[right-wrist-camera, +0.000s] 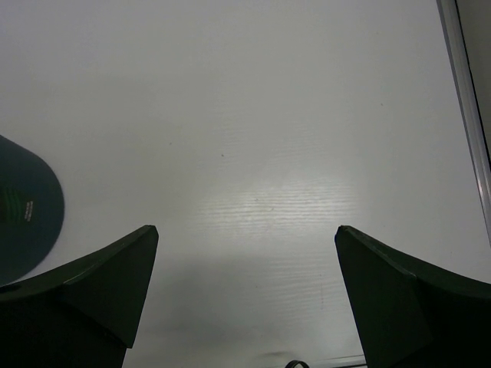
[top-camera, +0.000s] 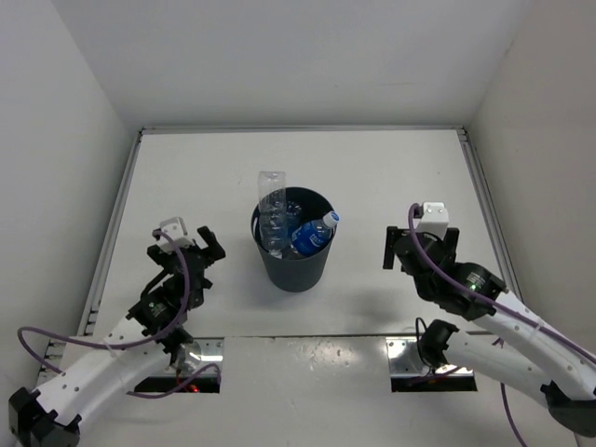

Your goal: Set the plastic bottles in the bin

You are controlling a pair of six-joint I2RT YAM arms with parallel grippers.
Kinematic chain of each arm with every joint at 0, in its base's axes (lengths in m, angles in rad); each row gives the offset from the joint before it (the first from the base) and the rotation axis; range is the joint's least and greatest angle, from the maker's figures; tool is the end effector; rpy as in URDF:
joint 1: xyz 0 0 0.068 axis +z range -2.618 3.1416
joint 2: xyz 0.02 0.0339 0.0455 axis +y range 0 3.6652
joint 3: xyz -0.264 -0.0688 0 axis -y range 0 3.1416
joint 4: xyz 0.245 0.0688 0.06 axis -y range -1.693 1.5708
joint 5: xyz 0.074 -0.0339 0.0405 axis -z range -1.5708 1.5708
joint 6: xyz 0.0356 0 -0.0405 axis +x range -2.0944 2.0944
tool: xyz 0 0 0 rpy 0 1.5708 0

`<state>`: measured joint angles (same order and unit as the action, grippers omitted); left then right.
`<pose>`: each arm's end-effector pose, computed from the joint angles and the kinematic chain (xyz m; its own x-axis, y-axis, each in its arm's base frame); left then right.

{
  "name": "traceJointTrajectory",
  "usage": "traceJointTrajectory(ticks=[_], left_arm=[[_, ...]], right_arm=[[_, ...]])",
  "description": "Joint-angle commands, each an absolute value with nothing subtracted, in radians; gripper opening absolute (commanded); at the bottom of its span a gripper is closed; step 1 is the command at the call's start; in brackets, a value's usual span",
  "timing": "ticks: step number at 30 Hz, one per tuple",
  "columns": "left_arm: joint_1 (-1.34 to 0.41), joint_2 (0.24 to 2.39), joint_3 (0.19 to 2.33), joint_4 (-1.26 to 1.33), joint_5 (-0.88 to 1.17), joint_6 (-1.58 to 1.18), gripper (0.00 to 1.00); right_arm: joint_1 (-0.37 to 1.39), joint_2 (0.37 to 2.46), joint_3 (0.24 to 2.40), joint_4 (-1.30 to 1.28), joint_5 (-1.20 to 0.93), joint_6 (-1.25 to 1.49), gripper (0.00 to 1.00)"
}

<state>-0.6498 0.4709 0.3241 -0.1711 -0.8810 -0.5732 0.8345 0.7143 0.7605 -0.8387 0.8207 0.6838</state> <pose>0.1183 -0.0554 0.2266 -0.1015 -0.3563 -0.9288 -0.3016 0.9007 -0.3126 0.1076 0.0799 0.2877 -0.4719 0.1206 -0.8734 0.1779 0.9832 0.0397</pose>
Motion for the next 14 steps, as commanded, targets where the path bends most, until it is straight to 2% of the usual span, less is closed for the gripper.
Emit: traceJointTrajectory(ticks=[1, 4, 6, 11, 14], left_arm=[[-0.641, 0.491, 0.360, -0.140, -0.980, -0.590, 1.00], [-0.641, 0.466, 0.313, -0.106, -1.032, -0.600, 1.00], [-0.641, 0.399, 0.224, 0.012, -1.032, -0.508, 1.00], [-0.641, 0.293, 0.068, 0.198, -1.022, -0.381, 1.00], [-0.629, 0.282, 0.045, 0.270, -0.976, -0.331, 1.00]], right_arm=[[0.816, 0.710, 0.764, -0.790, 0.790, 0.643, 1.00], [0.816, 0.710, 0.764, -0.790, 0.790, 0.643, 1.00], [0.804, 0.719, 0.764, -0.790, 0.790, 0.643, 1.00], [0.769, 0.729, 0.764, -0.790, 0.744, 0.643, 1.00], [0.759, 0.715, 0.755, -0.770, 0.721, 0.608, 1.00]])
